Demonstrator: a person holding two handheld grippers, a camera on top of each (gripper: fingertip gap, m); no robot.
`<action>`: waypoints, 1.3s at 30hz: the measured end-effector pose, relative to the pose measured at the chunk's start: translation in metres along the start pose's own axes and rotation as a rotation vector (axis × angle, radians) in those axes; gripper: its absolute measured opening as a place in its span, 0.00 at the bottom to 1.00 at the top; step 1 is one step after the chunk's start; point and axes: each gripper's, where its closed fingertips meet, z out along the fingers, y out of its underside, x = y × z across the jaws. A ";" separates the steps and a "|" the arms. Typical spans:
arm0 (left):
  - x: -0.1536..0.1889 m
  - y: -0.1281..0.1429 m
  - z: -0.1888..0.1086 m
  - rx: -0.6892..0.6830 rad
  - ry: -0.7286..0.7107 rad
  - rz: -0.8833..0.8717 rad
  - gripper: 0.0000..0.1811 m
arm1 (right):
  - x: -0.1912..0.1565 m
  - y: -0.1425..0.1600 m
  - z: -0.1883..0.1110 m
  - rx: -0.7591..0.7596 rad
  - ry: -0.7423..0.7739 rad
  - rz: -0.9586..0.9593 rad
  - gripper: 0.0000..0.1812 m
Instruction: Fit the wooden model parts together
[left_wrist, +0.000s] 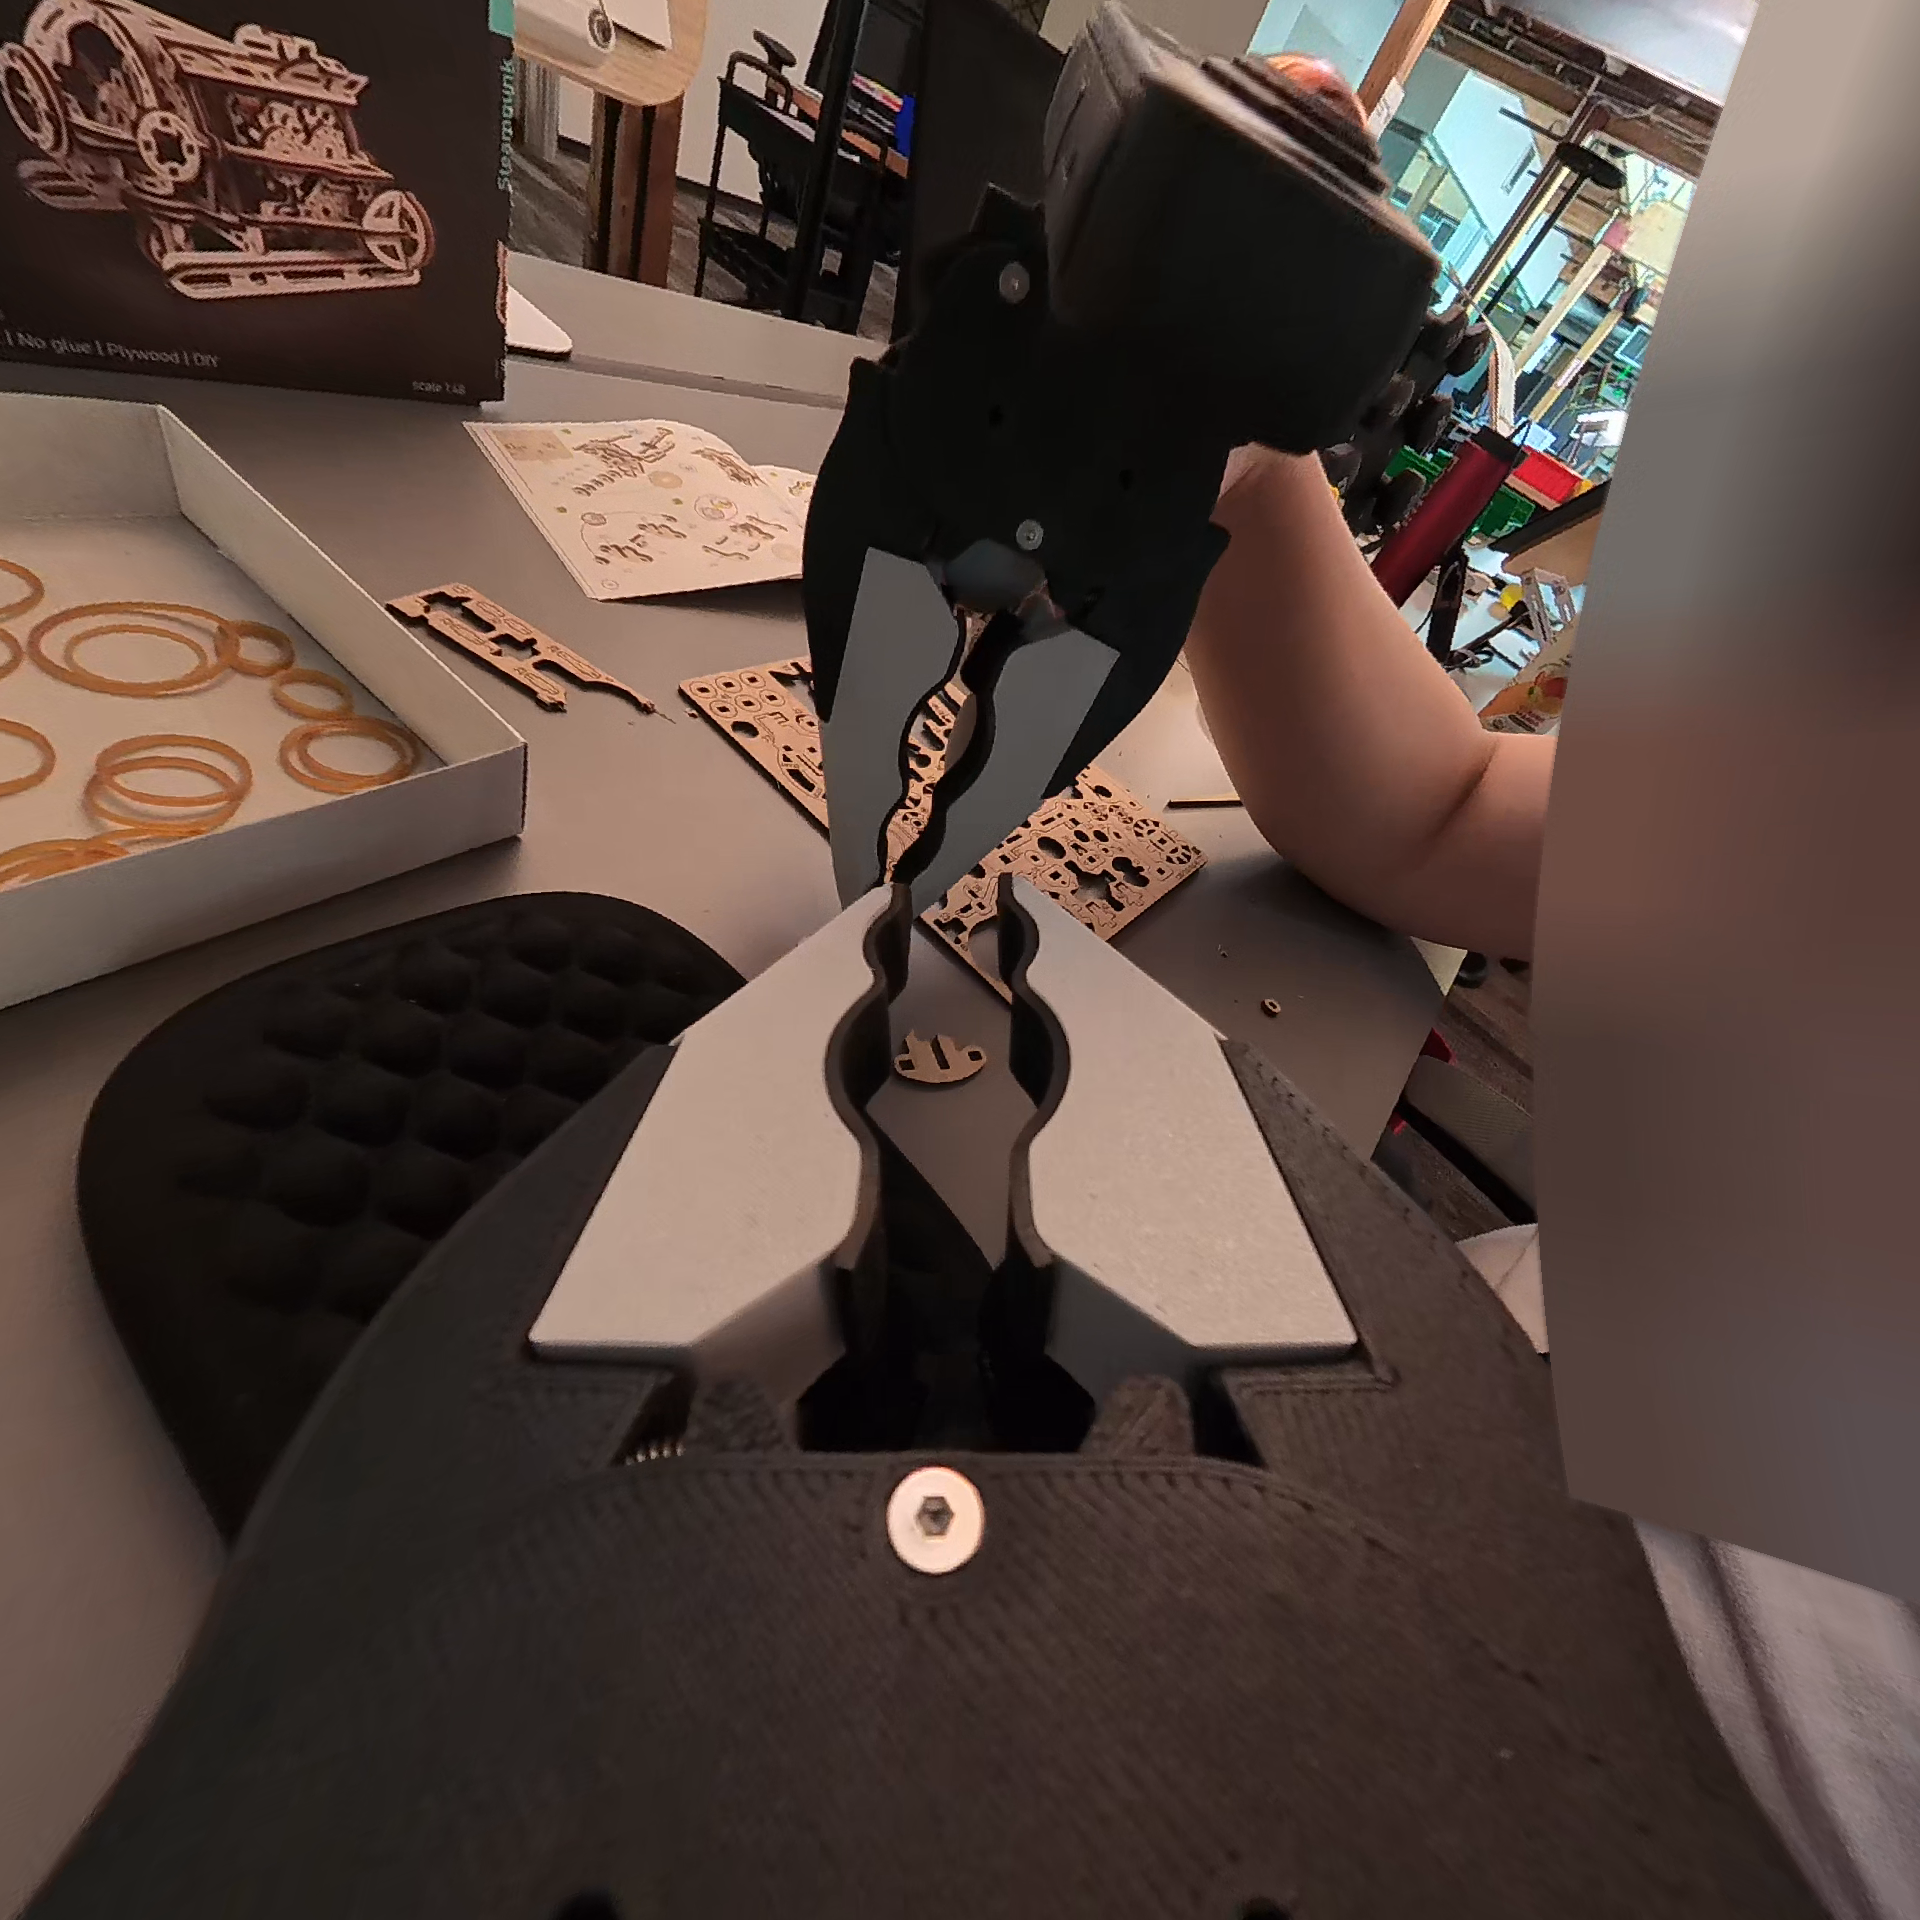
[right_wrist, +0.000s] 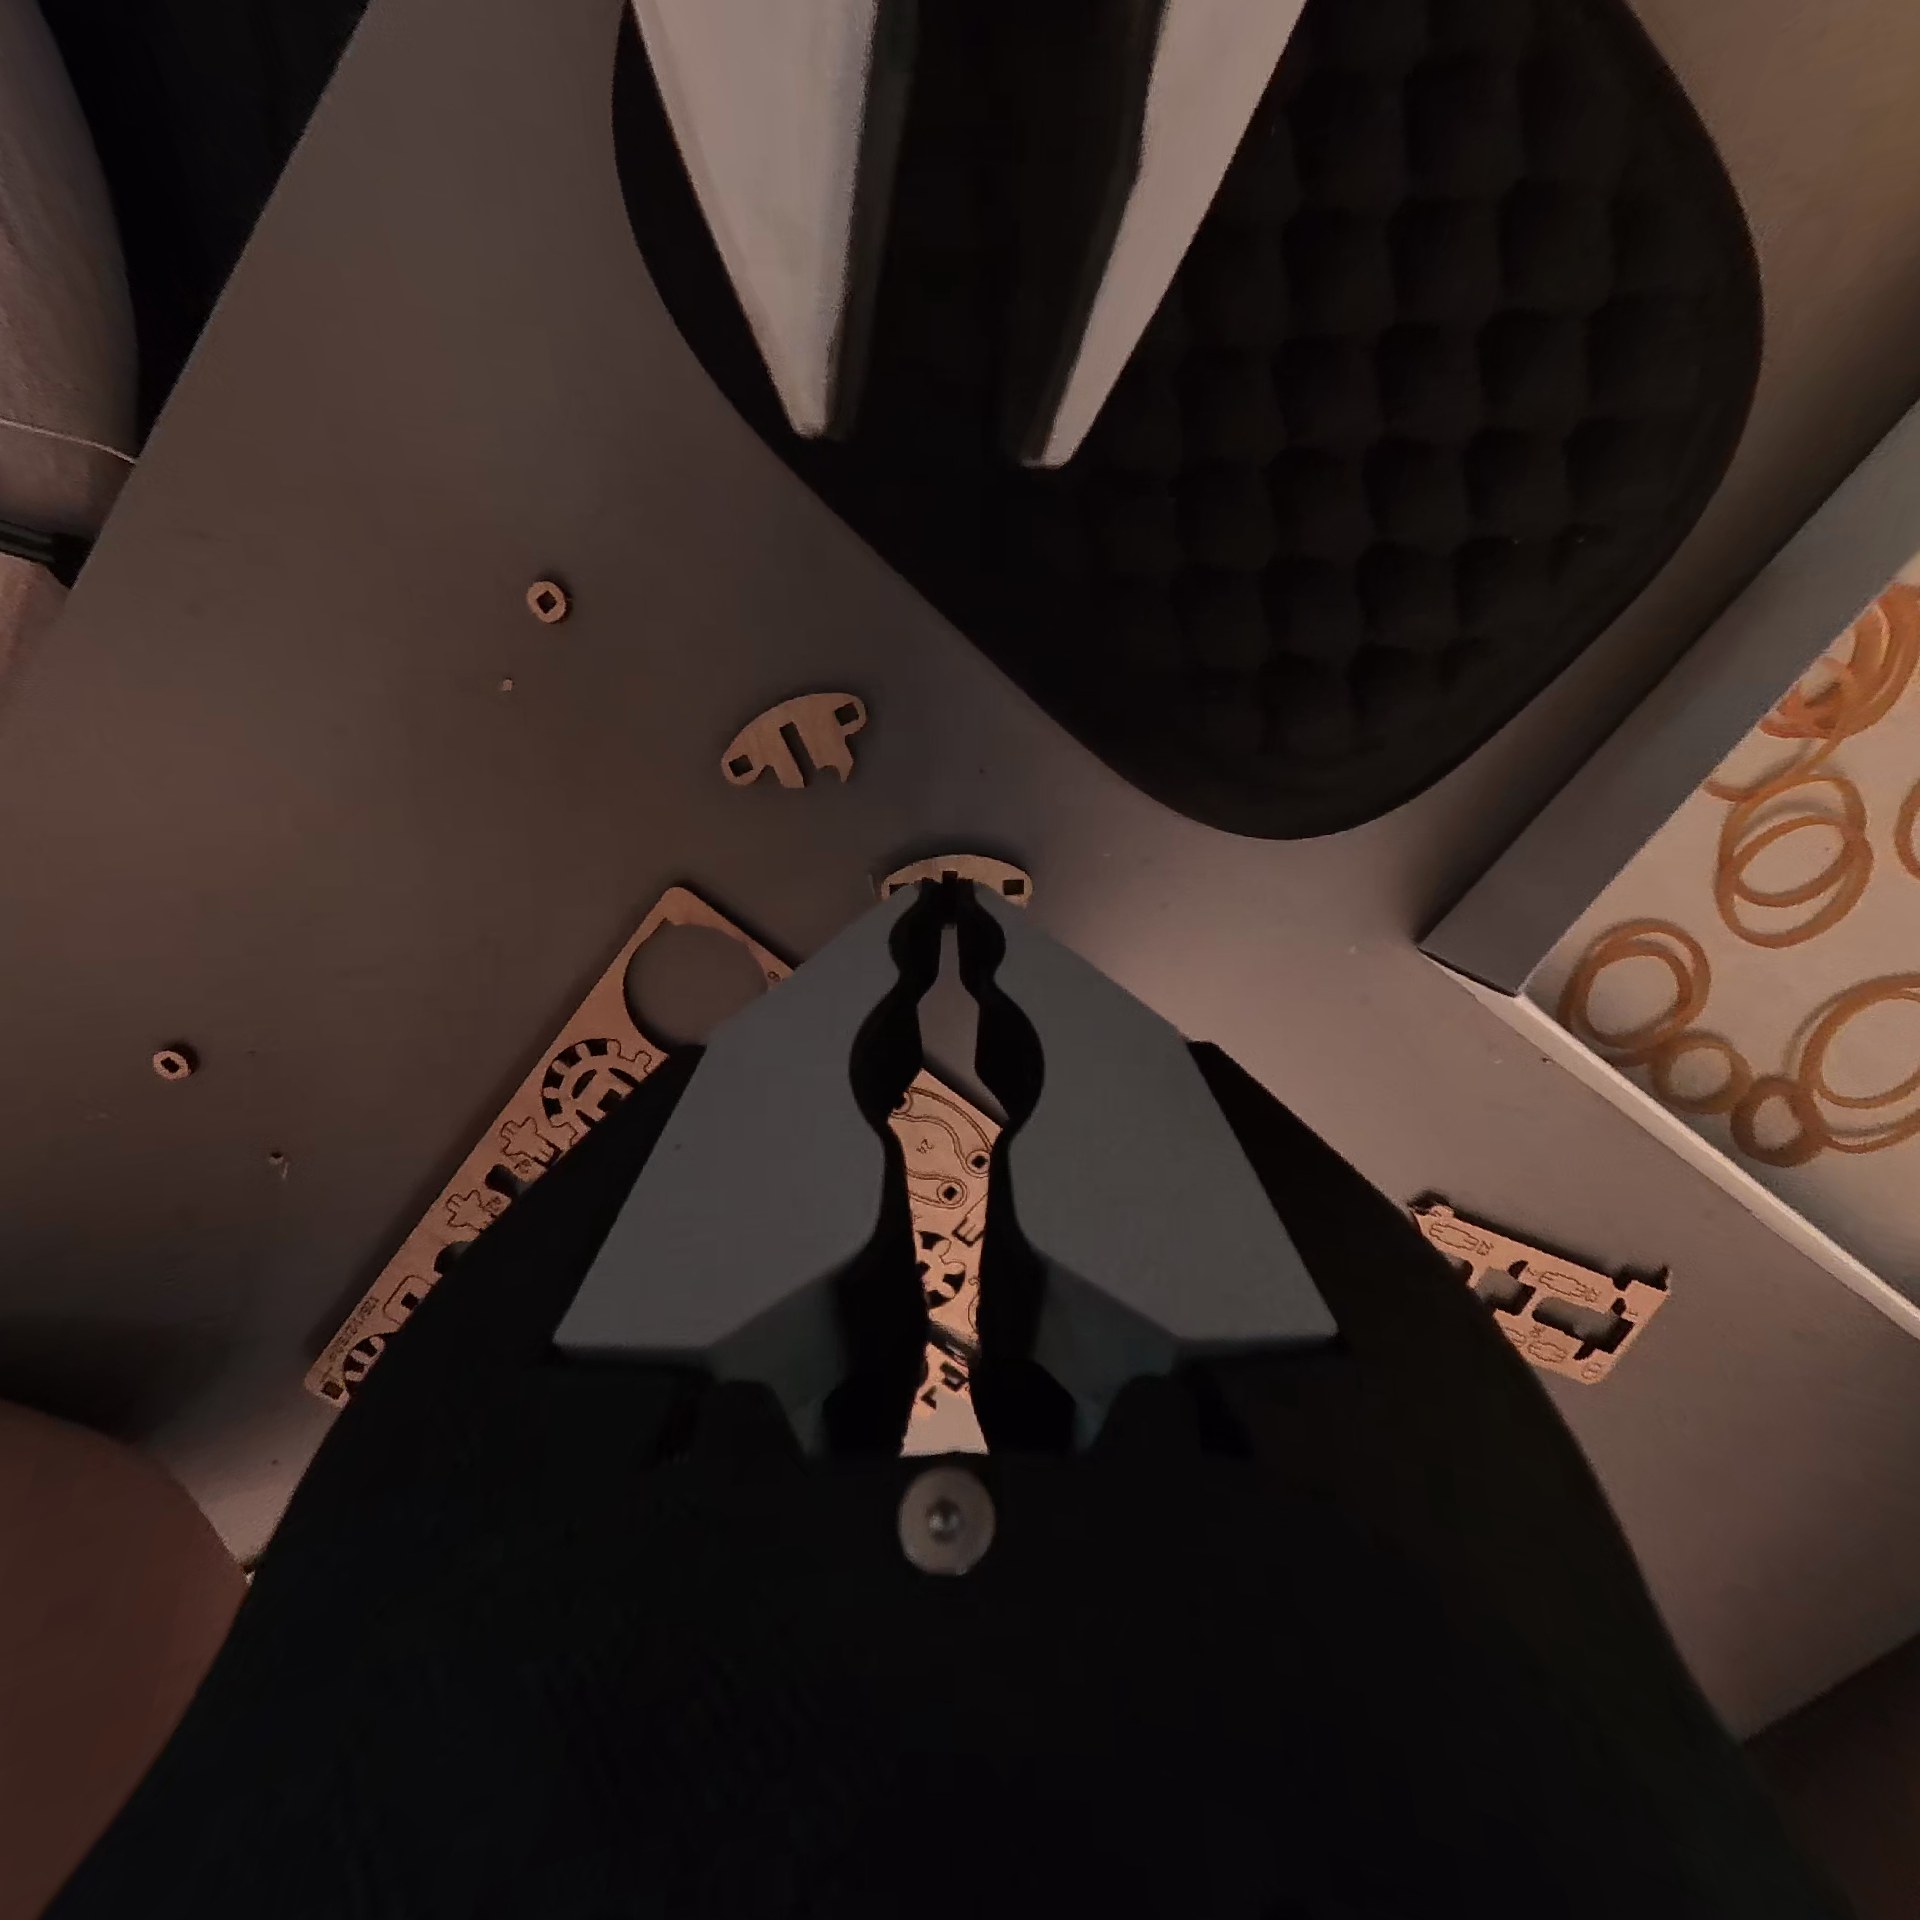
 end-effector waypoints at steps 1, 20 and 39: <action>0.000 0.000 0.000 -0.001 -0.001 0.001 0.09 | 0.000 0.001 0.001 -0.006 0.001 0.000 0.01; 0.003 0.000 0.000 -0.006 0.000 0.004 0.08 | 0.000 0.002 0.005 0.041 -0.030 -0.011 0.01; 0.003 0.000 -0.001 -0.004 0.000 0.001 0.08 | 0.002 0.002 0.003 0.145 -0.084 0.026 0.01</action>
